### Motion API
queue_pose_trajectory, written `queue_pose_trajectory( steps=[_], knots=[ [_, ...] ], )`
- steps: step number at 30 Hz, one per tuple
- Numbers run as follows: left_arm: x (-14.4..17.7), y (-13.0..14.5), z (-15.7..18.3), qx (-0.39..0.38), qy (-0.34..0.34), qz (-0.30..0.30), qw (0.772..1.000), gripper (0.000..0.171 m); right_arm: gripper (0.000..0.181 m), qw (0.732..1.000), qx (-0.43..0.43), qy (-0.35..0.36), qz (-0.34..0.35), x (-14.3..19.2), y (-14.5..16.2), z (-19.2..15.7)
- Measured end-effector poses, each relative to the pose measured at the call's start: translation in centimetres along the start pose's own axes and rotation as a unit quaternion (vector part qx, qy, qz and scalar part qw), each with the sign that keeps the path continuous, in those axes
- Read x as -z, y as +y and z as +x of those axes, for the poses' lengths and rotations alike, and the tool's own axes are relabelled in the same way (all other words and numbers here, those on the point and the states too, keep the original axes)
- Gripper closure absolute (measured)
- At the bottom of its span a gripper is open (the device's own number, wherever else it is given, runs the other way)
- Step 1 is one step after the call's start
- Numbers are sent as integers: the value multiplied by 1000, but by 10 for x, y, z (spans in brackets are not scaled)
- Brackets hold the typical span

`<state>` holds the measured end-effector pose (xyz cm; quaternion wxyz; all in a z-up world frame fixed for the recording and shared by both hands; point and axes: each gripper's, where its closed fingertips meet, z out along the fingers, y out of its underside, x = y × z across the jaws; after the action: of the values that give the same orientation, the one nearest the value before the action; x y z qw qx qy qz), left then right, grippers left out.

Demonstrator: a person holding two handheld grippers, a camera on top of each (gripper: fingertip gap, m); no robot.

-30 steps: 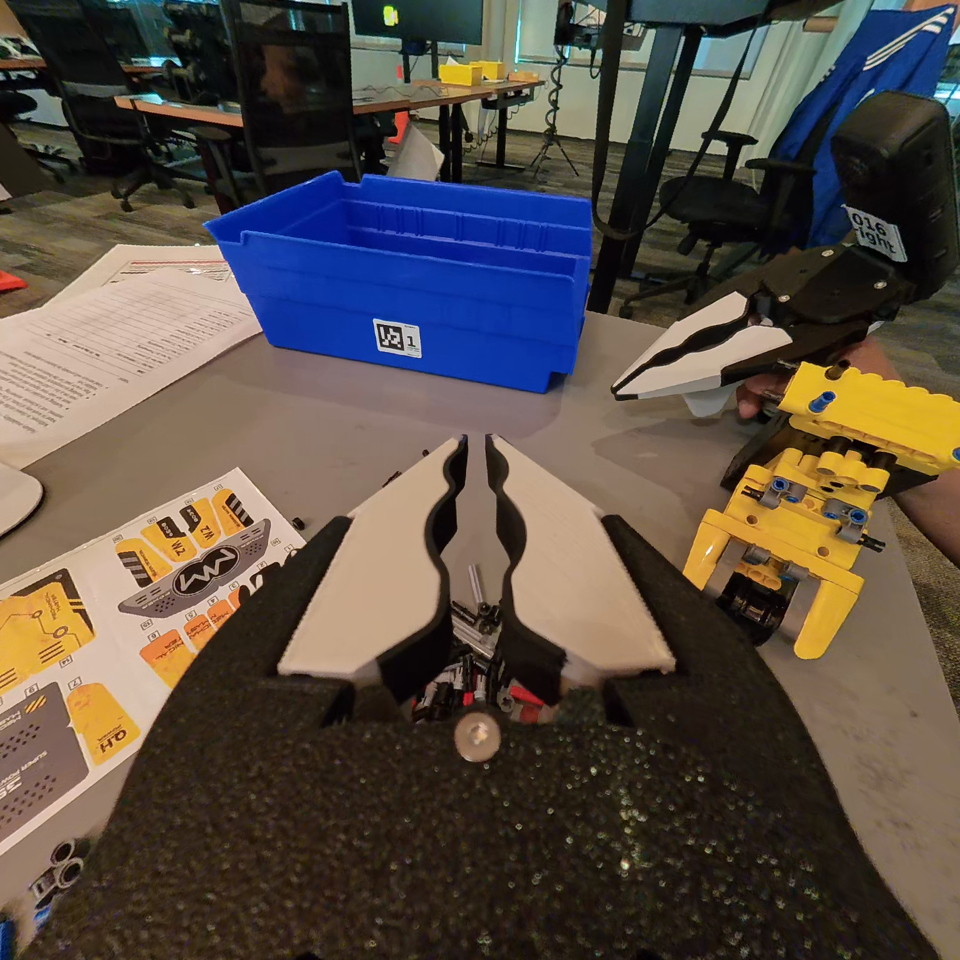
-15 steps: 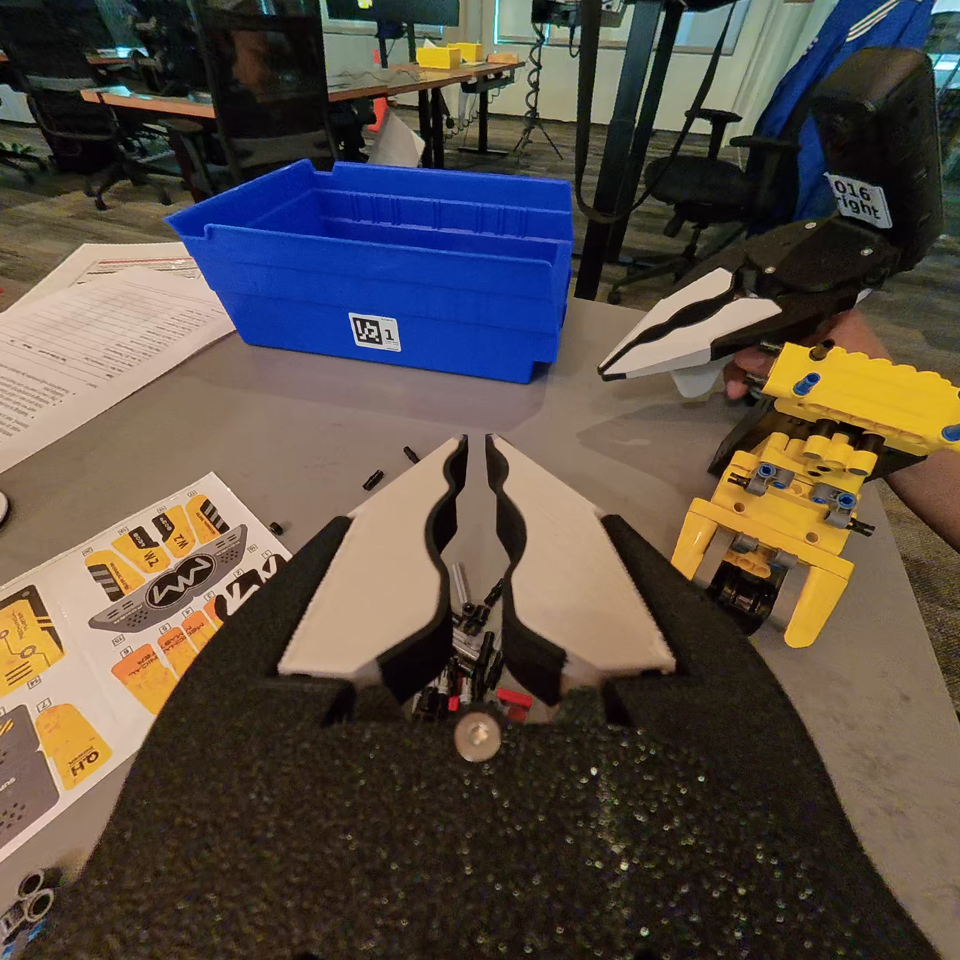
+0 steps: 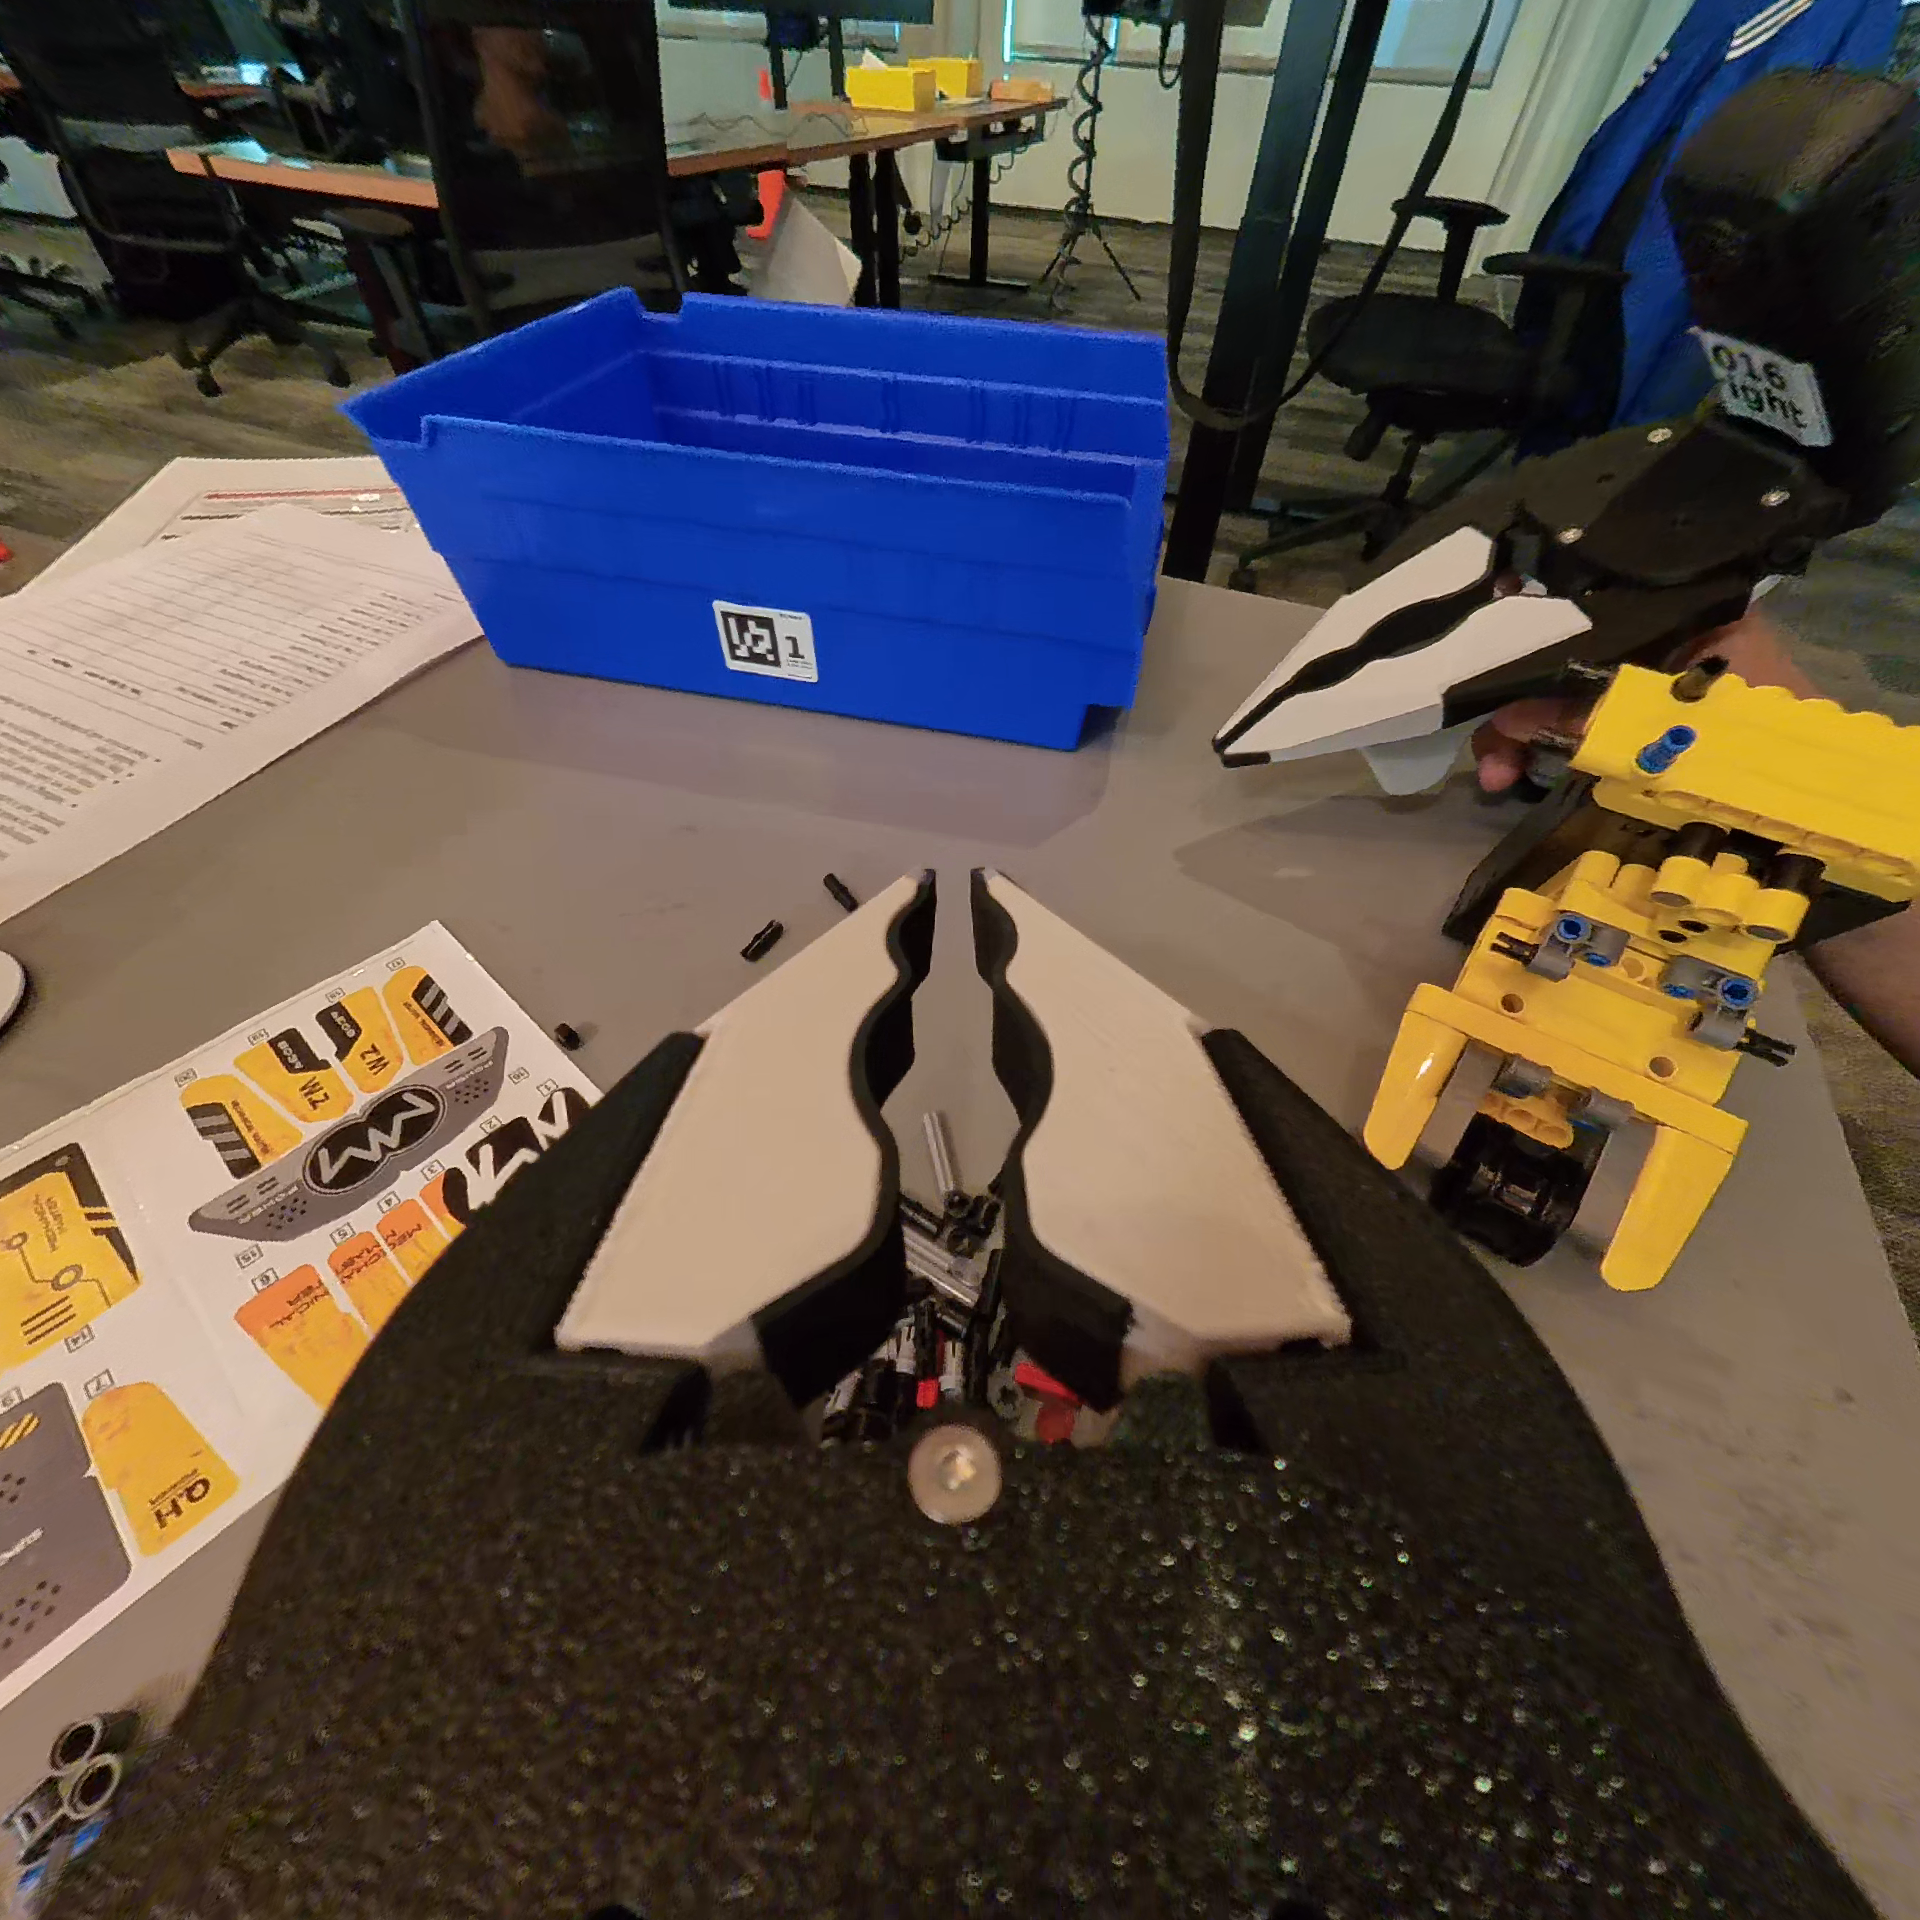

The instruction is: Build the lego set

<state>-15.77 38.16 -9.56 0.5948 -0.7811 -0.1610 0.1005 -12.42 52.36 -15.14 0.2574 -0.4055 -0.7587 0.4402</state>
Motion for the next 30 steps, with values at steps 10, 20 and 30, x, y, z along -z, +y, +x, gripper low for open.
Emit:
queue_pose_trajectory(
  steps=[10, 20, 30],
  knots=[
    [8, -5, -13, -11, -27, 4, 1000, 165, 181, 1000, -7, -5, 9, 2, -2, 0],
    [55, -29, -58, -97, -140, 23, 985, 167, 181, 1000, 0, 6, 11, 2, -3, 2],
    [126, -5, -58, -2, -207, 19, 978, 170, 181, 999, -21, -3, 29, 6, -7, 5]
  ],
)
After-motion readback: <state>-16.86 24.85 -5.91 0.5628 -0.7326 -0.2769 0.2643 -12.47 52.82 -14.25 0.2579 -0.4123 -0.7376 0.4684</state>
